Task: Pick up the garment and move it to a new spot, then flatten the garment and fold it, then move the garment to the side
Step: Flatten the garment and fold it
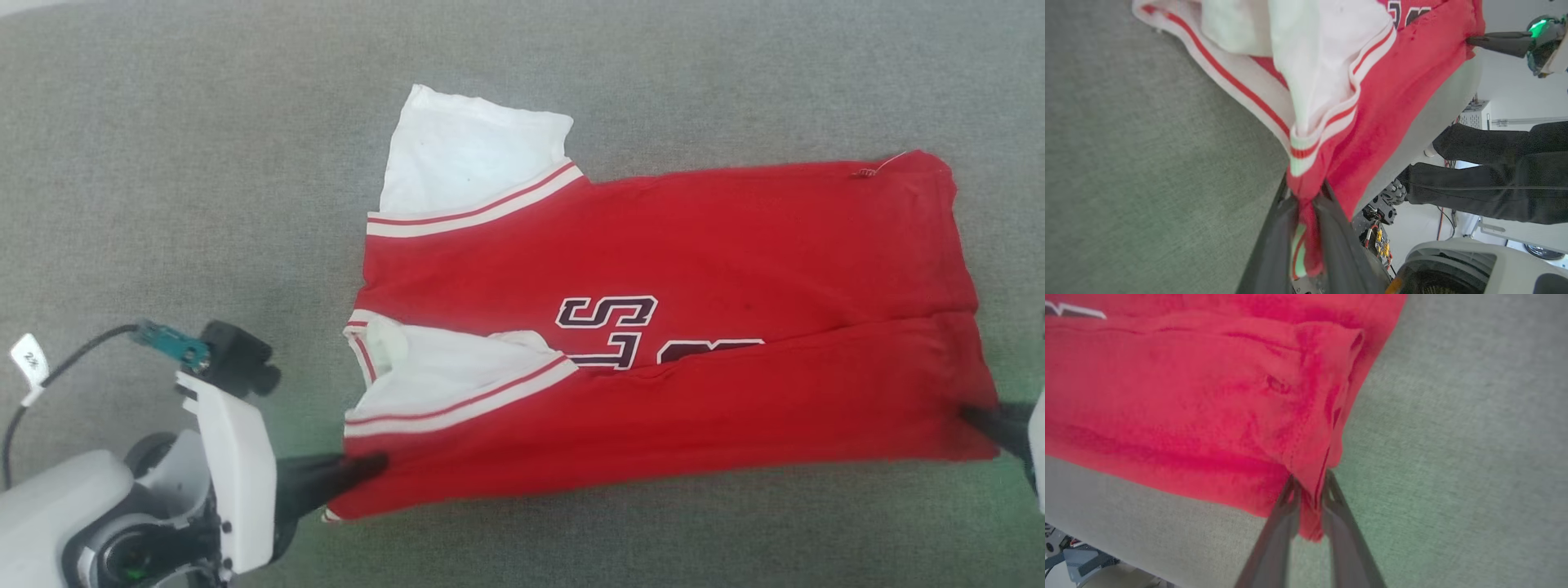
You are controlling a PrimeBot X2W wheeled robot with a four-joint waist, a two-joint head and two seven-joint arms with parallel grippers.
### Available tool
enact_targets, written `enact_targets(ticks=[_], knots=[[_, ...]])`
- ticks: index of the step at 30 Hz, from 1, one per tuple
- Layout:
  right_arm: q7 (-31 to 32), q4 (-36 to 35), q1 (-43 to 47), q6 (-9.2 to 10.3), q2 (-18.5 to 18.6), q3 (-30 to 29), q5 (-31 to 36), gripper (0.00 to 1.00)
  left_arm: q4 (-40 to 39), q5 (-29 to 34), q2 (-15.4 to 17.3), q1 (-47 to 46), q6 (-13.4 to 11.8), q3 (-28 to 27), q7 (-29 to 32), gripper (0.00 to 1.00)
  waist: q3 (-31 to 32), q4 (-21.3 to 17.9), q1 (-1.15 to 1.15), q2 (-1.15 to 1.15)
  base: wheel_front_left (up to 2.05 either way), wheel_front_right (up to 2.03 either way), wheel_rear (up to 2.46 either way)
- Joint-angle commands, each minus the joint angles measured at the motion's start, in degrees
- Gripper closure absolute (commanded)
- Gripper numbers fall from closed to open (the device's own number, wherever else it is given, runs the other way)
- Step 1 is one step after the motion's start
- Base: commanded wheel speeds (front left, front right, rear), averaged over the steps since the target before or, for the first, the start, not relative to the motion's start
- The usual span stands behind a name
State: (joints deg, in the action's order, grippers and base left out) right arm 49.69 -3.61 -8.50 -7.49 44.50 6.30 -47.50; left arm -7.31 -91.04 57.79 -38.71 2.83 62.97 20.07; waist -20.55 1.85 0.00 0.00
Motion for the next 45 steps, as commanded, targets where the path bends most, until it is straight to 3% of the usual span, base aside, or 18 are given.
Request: enact_targets(ticks=[1, 6, 10, 16, 23, 29, 32, 37, 45], knots=[[-1.3, -0.1, 0.5, 0.0, -0.1, -0.6, 0.4, 0.0, 0.1, 0.8, 0.6, 0.9, -0.3, -0.4, -0.7, 0.0, 0.3, -0.1, 0.0, 0.0, 0.0, 0.0, 0.0], [-8.6, -0.9, 0.5, 0.0, -0.6, -4.2, 2.6, 0.0, 0.7, 0.4, 2.8, 0.9, -1.2, -3.4, -5.8, 0.0, 1.4, -0.9, 0.0, 0.0, 0.0, 0.0, 0.0], [-17.7, -1.9, -2.1, 0.0, -2.7, -6.5, 6.0, 0.0, 3.3, 0.9, 3.0, -0.8, -3.5, -7.3, -12.2, 0.0, 2.0, -2.0, 0.0, 0.0, 0.0, 0.0, 0.0], [-35.2, -4.5, -7.9, -0.01, -7.7, -3.6, 11.2, 0.0, 13.8, 5.3, -2.8, -6.6, -6.7, -11.3, -20.2, 0.0, 1.0, -4.9, 0.0, 0.0, 0.0, 0.0, 0.0], [-46.8, -3.0, -13.2, 0.01, -12.8, 1.2, 14.1, 0.0, 29.9, 11.5, -9.3, -19.3, -7.7, -12.4, -21.2, 0.0, -2.4, -10.0, 0.0, 0.0, 0.0, 0.0, 0.0], [-52.0, -0.5, -14.8, 0.0, -16.0, 2.4, 15.4, 0.0, 41.7, 15.1, -12.3, -29.6, -5.5, -9.3, -11.7, 0.0, -5.2, -14.0, 0.0, 0.0, 0.0, 0.0, 0.0], [-53.4, 1.0, -14.8, 0.0, -16.8, 2.6, 15.4, 0.0, 46.3, 12.9, -14.2, -32.2, -4.6, -6.9, 0.2, 0.0, -6.1, -15.2, 0.0, 0.0, 0.0, 0.0, 0.0], [-54.9, 2.3, -15.2, 0.0, -17.4, 3.1, 15.0, 0.0, 50.0, 10.1, -14.6, -36.5, -3.4, -4.1, 17.8, 0.0, -7.8, -16.8, 0.0, 0.0, 0.0, 0.0, 0.0], [-55.2, 3.1, -16.1, 0.0, -17.5, 3.7, 14.5, 0.0, 52.4, 8.9, -16.3, -37.8, -1.4, -1.9, 27.2, 0.0, -10.4, -17.8, 0.0, 0.0, 0.0, 0.0, 0.0]])
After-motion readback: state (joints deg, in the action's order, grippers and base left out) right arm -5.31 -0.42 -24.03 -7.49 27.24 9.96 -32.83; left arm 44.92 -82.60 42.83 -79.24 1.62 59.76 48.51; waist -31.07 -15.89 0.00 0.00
